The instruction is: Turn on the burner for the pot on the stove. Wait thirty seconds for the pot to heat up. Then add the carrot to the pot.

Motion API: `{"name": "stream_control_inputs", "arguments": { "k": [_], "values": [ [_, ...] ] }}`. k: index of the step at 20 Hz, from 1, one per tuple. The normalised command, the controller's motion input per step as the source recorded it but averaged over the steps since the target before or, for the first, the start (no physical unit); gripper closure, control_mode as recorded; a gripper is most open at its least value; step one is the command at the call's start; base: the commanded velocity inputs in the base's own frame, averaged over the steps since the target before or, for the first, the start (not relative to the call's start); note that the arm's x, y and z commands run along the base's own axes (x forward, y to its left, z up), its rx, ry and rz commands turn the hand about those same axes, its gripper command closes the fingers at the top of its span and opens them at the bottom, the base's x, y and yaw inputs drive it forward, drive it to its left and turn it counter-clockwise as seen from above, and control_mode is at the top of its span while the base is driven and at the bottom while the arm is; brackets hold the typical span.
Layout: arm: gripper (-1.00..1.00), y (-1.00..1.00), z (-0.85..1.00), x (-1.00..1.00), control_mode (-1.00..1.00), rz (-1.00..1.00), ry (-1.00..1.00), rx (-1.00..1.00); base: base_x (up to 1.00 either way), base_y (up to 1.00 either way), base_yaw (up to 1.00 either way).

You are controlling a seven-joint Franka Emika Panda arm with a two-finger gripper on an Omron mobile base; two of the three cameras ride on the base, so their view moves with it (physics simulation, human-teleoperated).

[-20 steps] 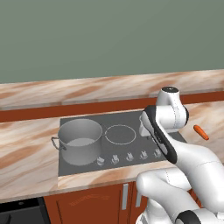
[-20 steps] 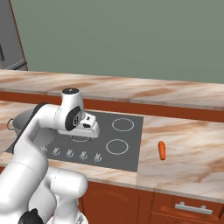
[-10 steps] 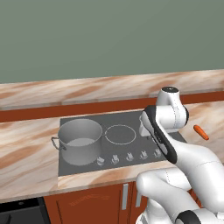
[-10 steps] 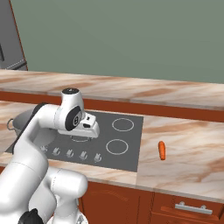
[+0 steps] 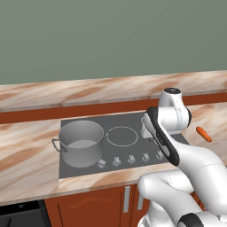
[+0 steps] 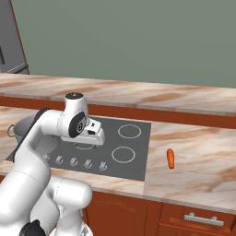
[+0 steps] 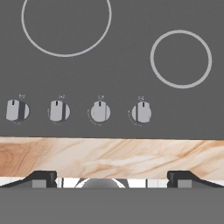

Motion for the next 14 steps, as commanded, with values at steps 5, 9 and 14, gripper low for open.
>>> {"name": "stream_control_inputs", "arguments": {
  "k": [5, 9, 14],
  "values": [
    [-1.0, 0.0, 0.0, 0.0, -1.0, 0.0, 0.0, 0.0, 0.0, 0.0, 0.0],
    [-1.0, 0.0, 0.0, 0.0, -1.0, 0.0, 0.0, 0.0, 0.0, 0.0, 0.0],
    [-1.0, 0.0, 0.0, 0.0, -1.0, 0.0, 0.0, 0.0, 0.0, 0.0, 0.0]
  ]
}}
